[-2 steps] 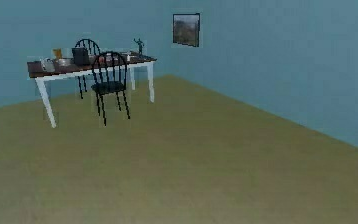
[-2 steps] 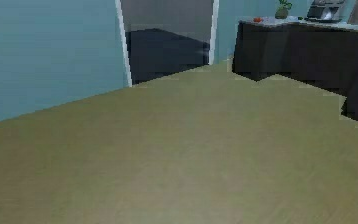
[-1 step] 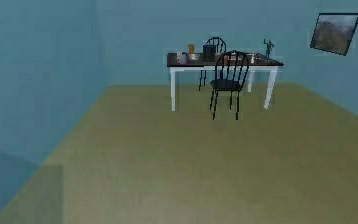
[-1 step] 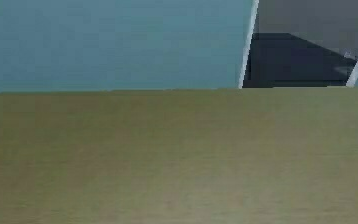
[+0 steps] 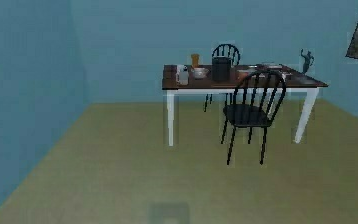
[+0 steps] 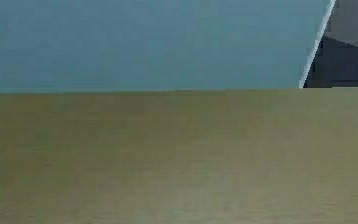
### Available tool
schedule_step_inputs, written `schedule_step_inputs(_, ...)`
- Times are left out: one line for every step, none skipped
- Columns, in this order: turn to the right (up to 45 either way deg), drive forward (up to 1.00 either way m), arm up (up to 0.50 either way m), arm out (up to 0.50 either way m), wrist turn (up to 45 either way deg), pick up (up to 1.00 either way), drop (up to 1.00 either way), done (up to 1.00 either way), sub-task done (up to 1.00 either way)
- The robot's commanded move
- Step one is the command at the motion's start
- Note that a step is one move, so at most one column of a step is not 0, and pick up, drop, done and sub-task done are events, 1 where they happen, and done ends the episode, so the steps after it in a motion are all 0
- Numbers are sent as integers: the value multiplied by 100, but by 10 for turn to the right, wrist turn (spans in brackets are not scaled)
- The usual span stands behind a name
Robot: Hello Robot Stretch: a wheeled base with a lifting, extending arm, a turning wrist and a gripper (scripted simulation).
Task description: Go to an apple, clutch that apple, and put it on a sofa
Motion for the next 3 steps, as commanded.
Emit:
schedule_step_inputs(0,100,0,0,0,0,0,0,0)
schedule_step_inputs(-60,0,0,0,0,0,0,0,0)
schedule_step_inputs(0,35,0,0,0,0,0,0,0)
